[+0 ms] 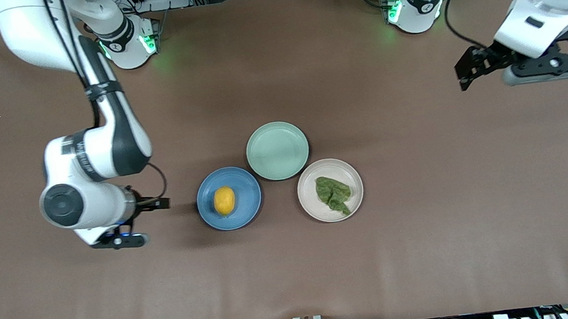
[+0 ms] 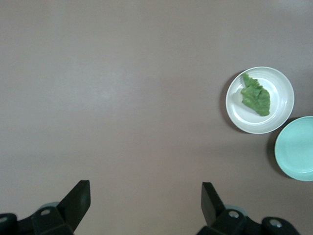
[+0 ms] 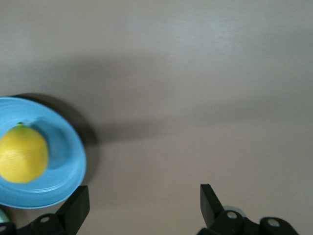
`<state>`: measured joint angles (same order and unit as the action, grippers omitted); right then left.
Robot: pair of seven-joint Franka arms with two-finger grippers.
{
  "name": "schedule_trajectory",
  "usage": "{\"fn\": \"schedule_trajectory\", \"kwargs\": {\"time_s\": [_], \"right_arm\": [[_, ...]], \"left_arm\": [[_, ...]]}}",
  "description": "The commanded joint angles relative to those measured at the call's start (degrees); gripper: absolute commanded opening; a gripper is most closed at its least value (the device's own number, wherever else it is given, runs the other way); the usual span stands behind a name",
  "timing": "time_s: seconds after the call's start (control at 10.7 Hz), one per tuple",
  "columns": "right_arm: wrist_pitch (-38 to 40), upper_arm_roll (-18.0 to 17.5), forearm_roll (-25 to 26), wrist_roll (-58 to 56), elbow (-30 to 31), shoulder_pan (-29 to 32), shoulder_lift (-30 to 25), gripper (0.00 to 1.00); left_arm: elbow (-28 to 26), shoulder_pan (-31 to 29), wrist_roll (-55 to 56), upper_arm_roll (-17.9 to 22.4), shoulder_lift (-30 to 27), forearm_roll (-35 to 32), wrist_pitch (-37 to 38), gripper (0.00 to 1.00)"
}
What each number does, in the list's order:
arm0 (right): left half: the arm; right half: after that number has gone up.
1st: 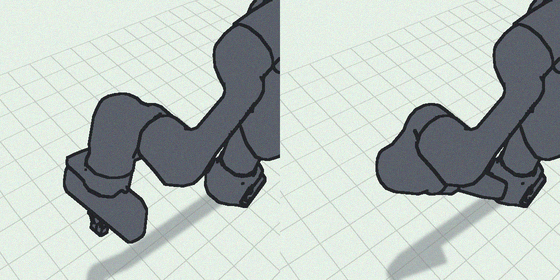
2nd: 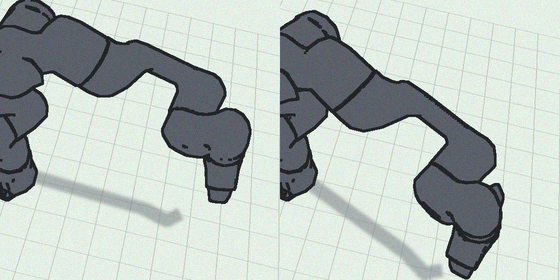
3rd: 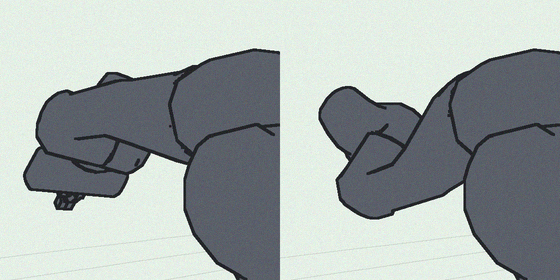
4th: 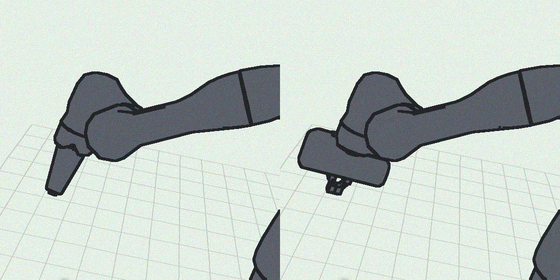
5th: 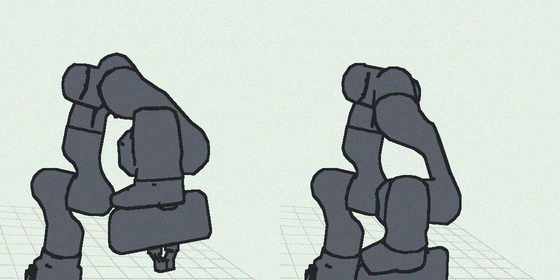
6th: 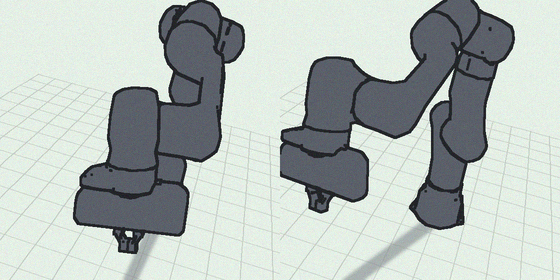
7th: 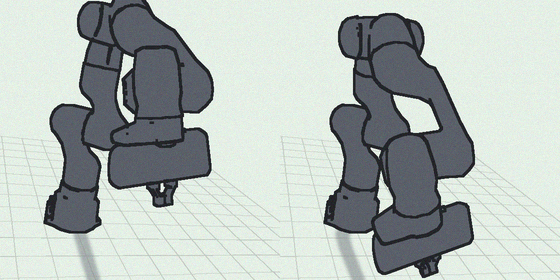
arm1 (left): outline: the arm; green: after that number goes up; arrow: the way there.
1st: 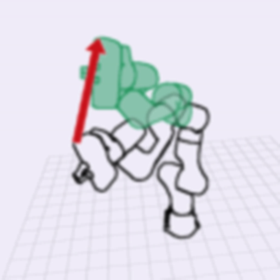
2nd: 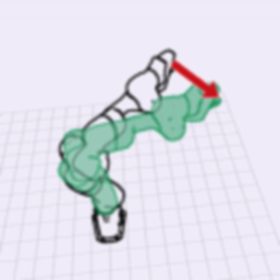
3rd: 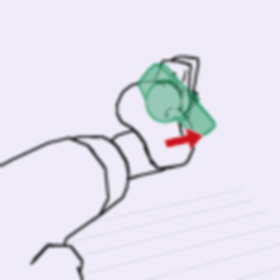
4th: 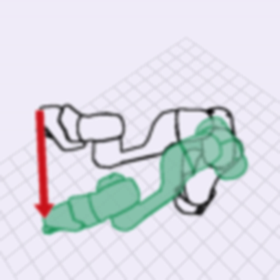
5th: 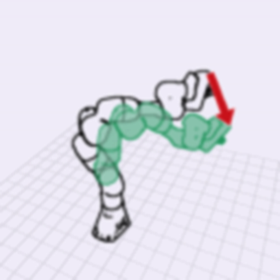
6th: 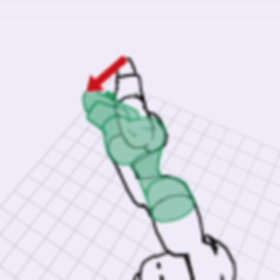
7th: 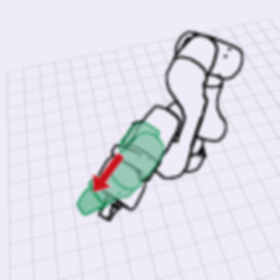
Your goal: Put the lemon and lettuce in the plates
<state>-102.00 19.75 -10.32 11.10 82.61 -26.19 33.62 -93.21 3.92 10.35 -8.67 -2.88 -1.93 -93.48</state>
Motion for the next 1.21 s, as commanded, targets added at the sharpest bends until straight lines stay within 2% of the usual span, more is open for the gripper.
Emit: {"fn": "schedule_trajectory", "kwargs": {"time_s": [0.0, 0.19, 0.37, 0.75, 1.12], "right_arm": [[1.19, 2.04, 0.83, -0.99, 0.01, 0.0, -0.83, 1.0], [1.46, 4.24, 0.74, -1.87, -0.6, 0.09, -0.83, 1.0], [6.09, 5.21, 0.74, -1.87, -3.49, 1.05, -0.83, 1.0], [9.46, 4.87, 0.04, -5.21, -5.53, 4.21, -1.7, 1.0], [11.03, 2.94, -0.32, -10.56, -4.83, 8.87, -7.24, 1.0]], "left_arm": [[3.74, 0.39, -2.08, 2.6, 0.6, 2.53, 4.61, 1.0], [4.7, 0.04, -2.08, 2.96, 0.94, 3.42, 4.71, 1.0], [5.06, -0.32, -1.39, 2.96, 1.65, 4.73, 4.71, 1.0], [5.06, -0.49, -0.94, 2.78, 1.3, 4.92, 4.71, 1.0], [4.88, -0.05, 4.68, 0.94, 0.77, 4.65, 4.8, 1.0]]}}
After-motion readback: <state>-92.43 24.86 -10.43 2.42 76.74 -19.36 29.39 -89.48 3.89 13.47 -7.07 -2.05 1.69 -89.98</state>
